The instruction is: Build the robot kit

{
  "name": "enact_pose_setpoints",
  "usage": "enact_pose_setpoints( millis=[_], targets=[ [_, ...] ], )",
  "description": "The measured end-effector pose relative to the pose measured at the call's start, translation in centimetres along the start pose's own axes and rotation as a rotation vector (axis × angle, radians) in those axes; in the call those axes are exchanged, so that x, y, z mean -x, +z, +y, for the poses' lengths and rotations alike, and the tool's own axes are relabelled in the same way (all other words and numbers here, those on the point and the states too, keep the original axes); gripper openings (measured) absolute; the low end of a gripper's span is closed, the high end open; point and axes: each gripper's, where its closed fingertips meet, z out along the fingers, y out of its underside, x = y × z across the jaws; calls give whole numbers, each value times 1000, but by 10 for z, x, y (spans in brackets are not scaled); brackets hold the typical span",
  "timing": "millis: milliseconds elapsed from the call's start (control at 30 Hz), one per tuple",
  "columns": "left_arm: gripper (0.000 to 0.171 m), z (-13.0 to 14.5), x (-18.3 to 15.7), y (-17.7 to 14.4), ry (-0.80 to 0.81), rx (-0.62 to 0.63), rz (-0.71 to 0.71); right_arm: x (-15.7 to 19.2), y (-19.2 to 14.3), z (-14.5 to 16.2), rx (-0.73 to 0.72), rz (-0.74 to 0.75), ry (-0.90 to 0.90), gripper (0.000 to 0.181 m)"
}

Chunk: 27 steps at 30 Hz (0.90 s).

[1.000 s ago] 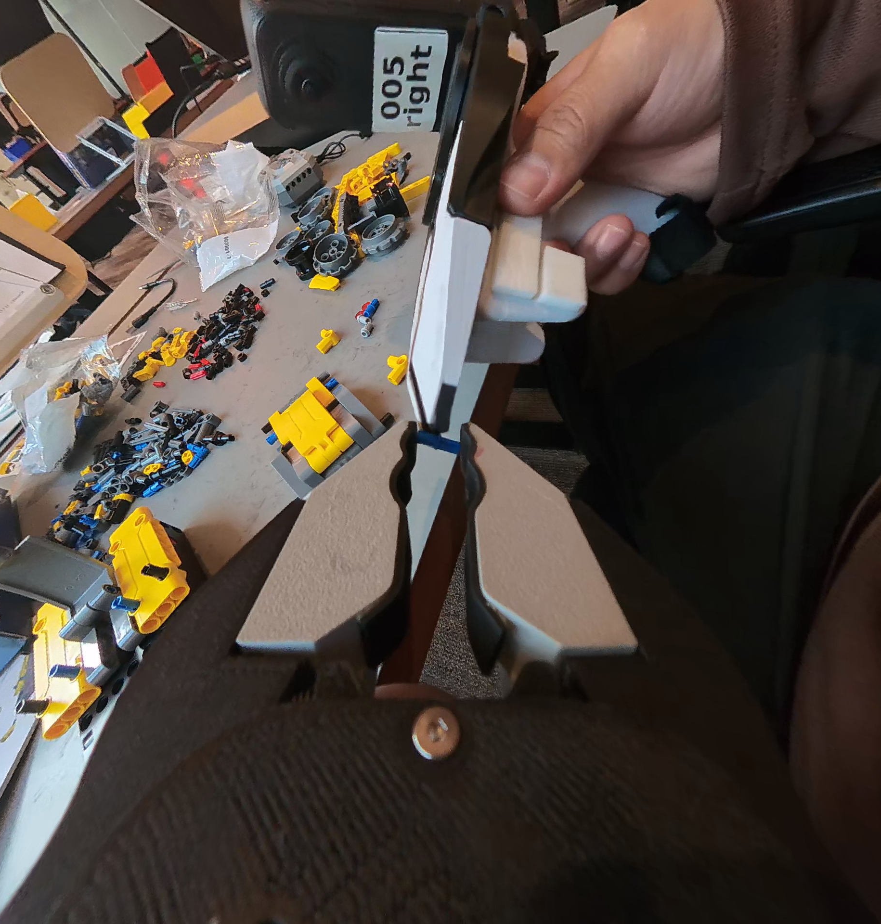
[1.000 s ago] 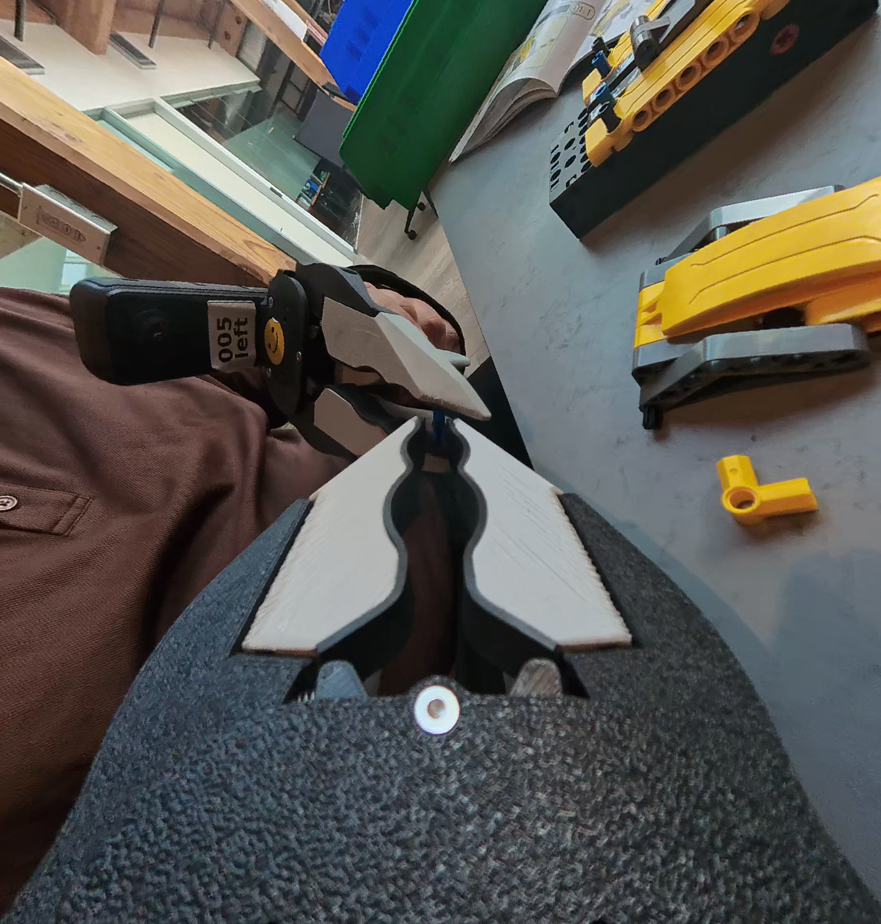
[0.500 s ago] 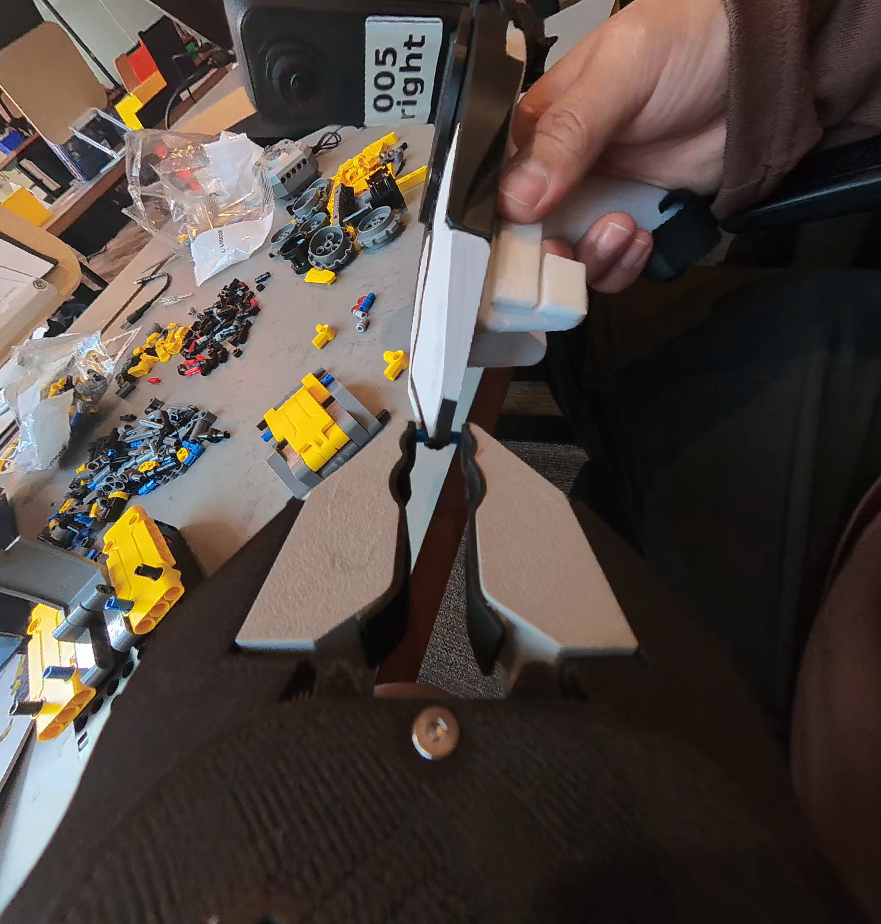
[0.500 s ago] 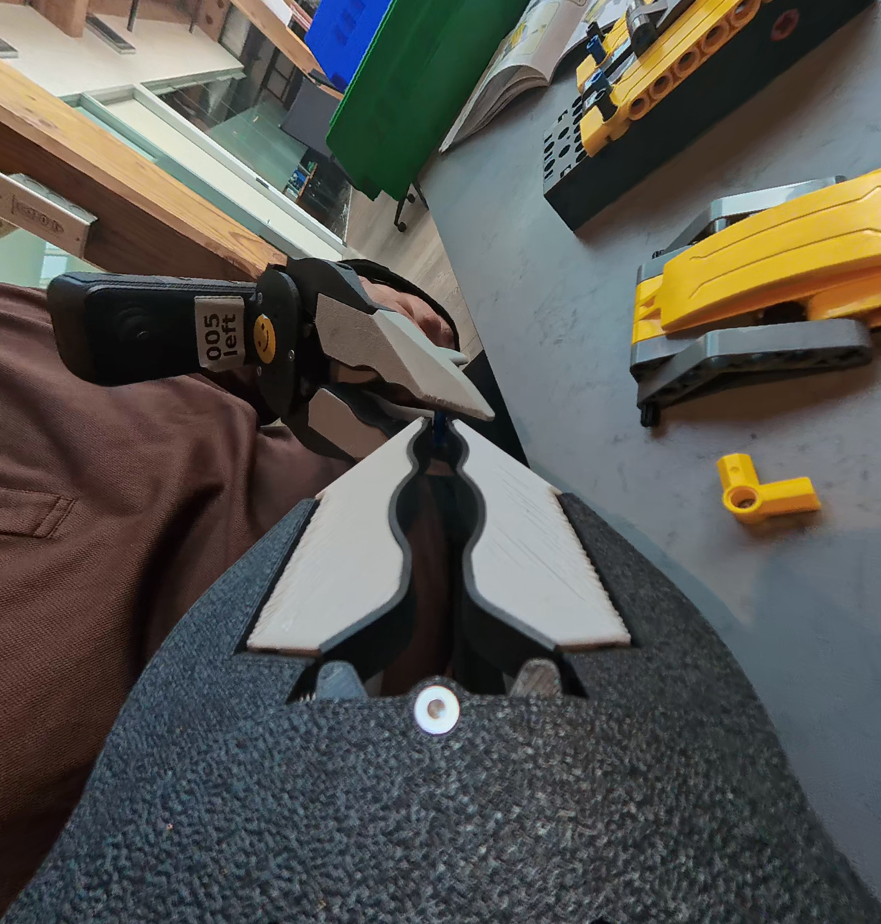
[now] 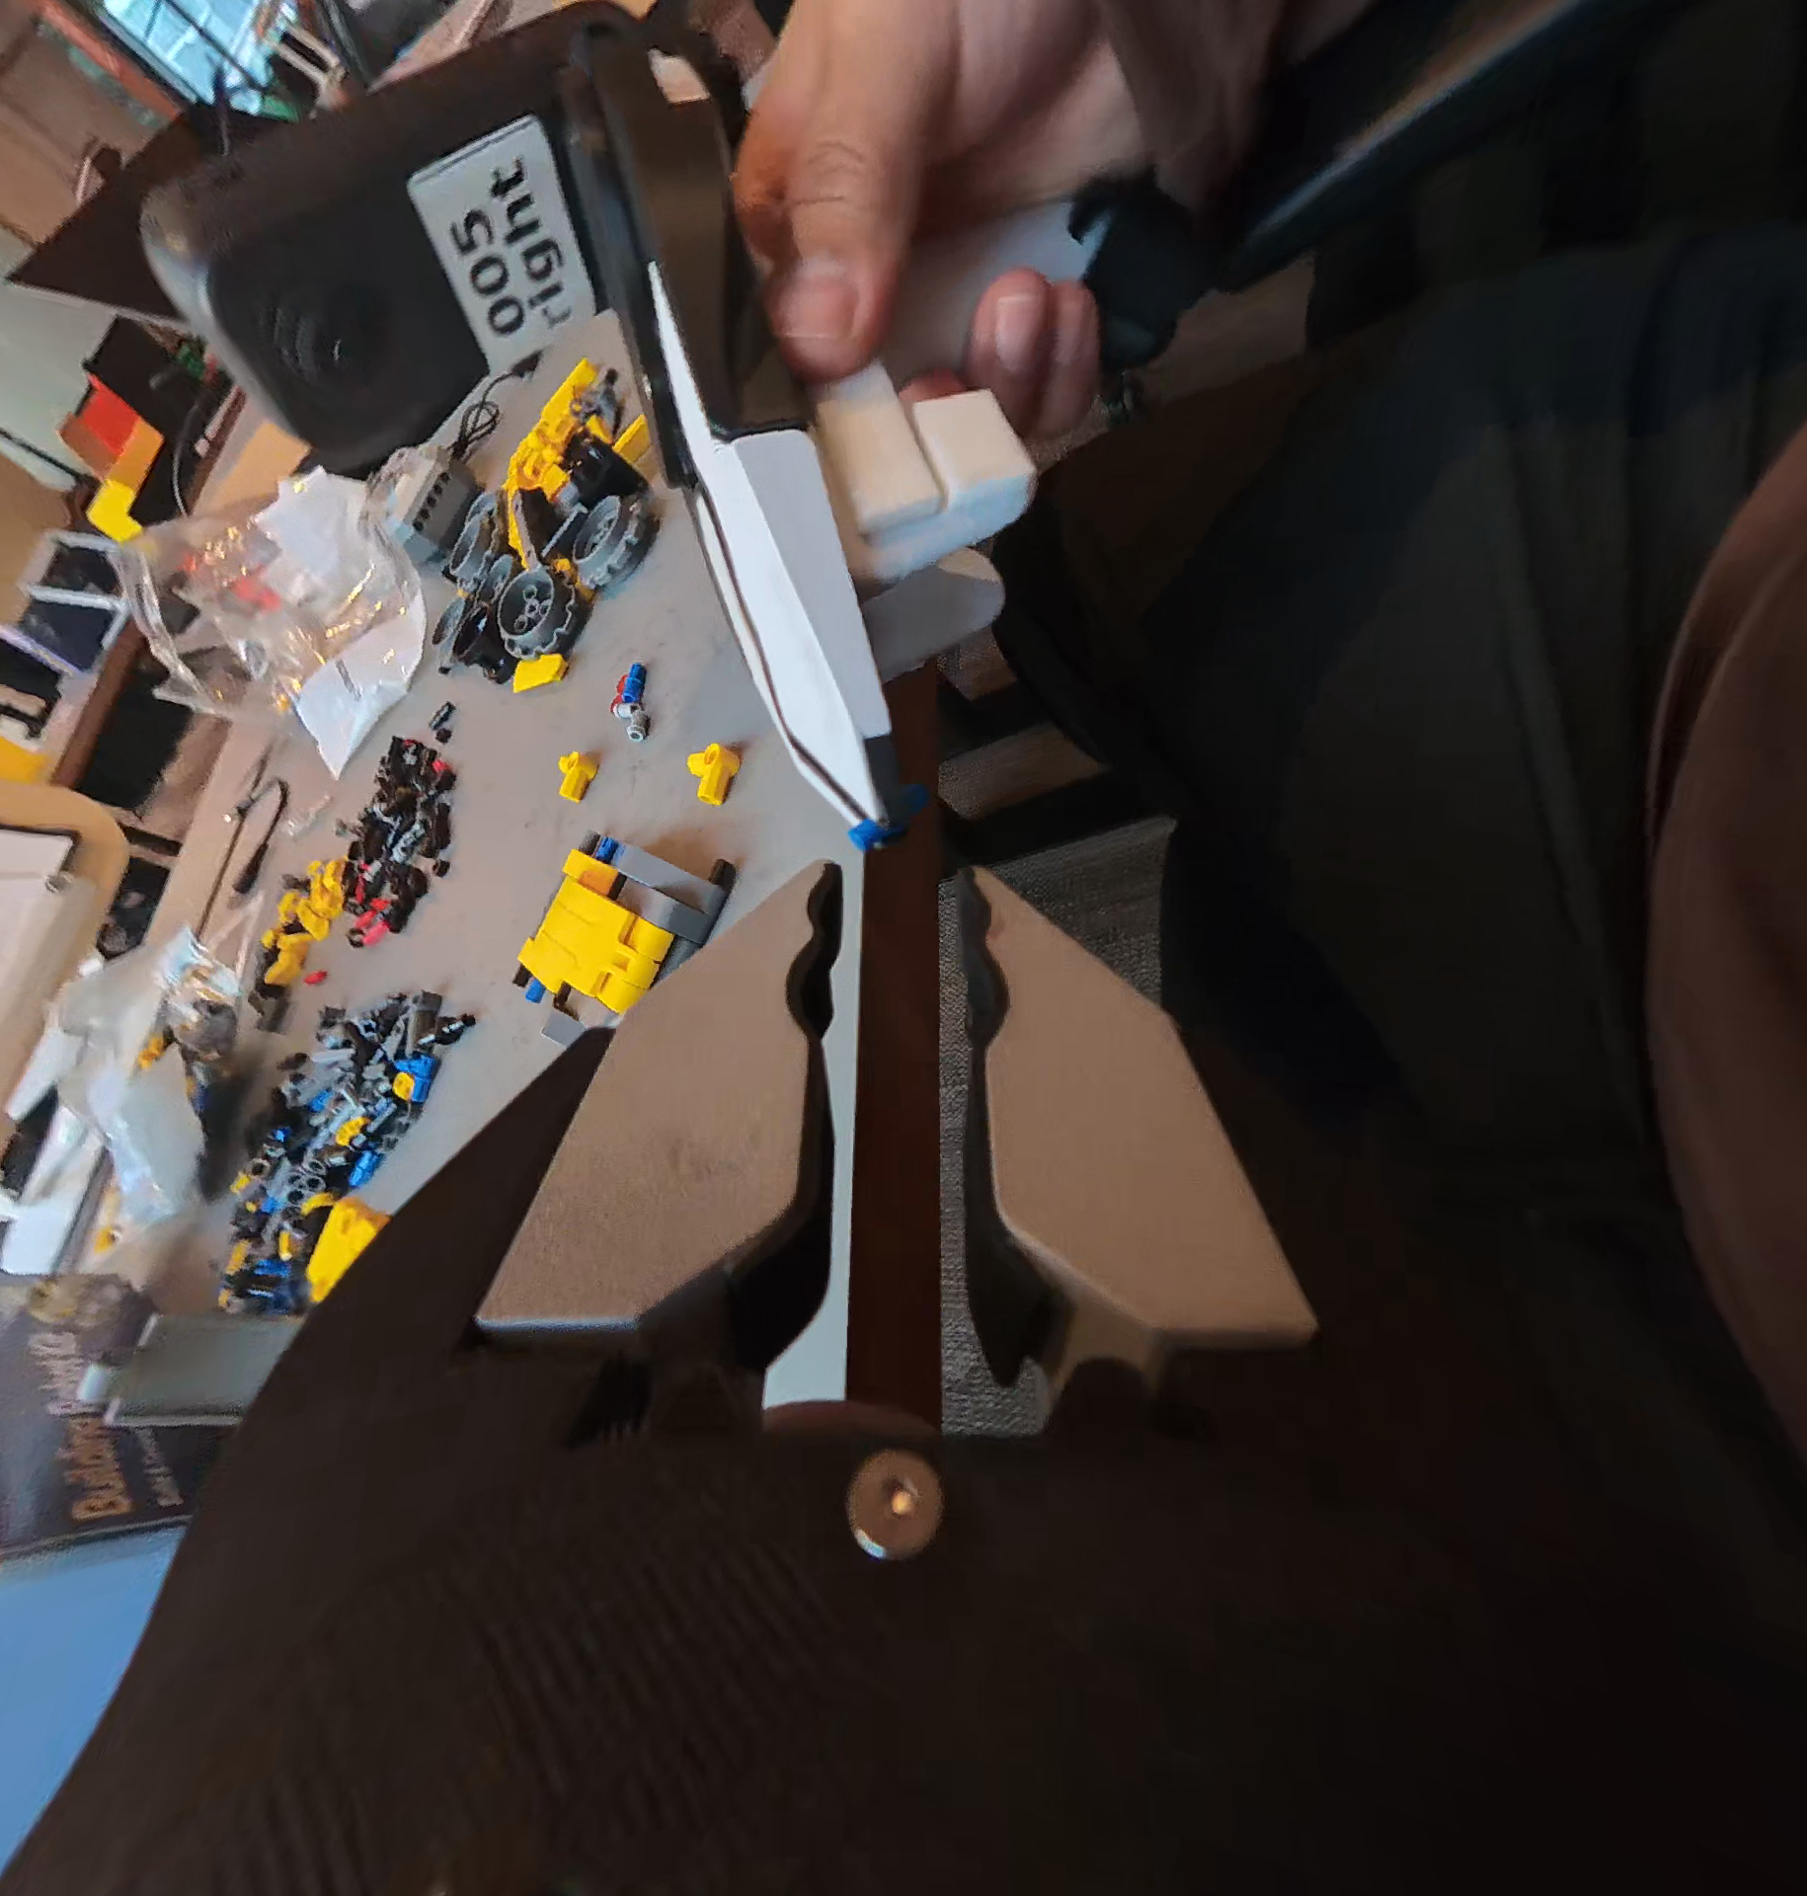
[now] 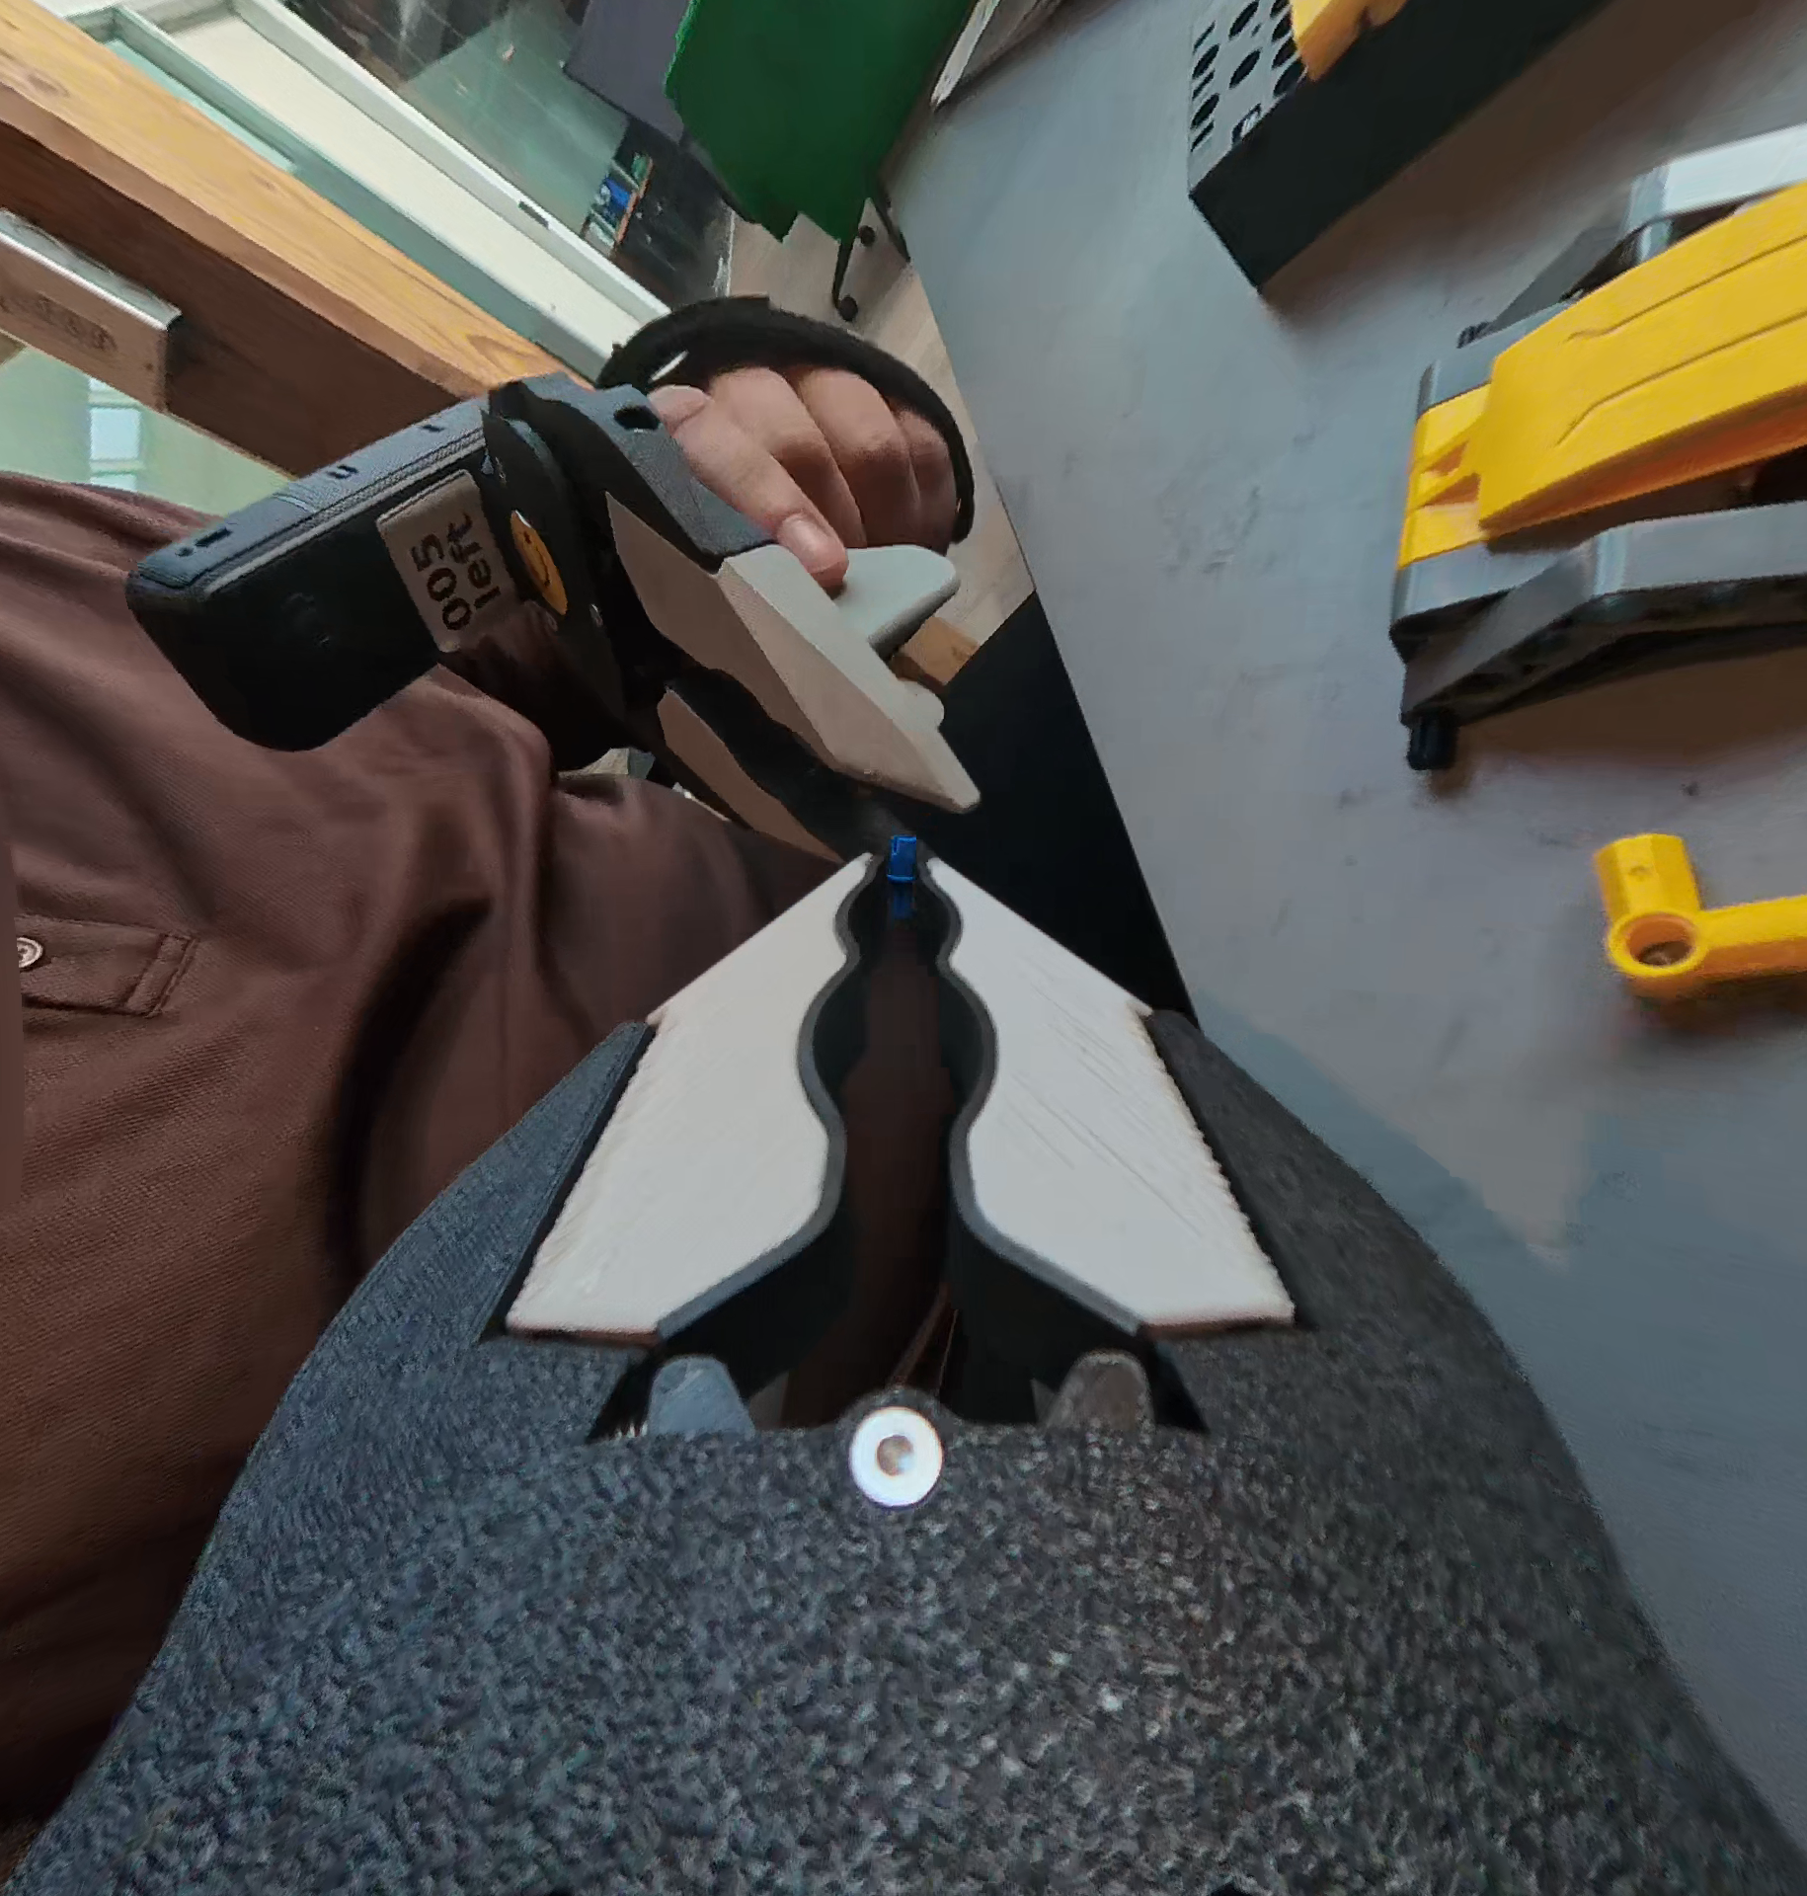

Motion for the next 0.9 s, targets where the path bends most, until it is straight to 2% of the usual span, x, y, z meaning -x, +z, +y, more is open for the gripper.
enact_pose_setpoints(
  millis=[200, 400, 533, 900],
  targets=[
    [15, -6, -22, 0, 134, -4, 59, 4, 10, 21, 108, -57, 63, 5],
    [1, -3, -23, 2, 234, 24, 8, 5, 11, 25, 129, -74, 95, 5],
    [3, -4, -19, 3, 231, 20, -28, 3, 9, 22, 111, -69, 102, 5],
    [6, -9, -18, 1, 152, -24, -10, 2, 7, 18, 92, -52, 84, 5]
  ],
)
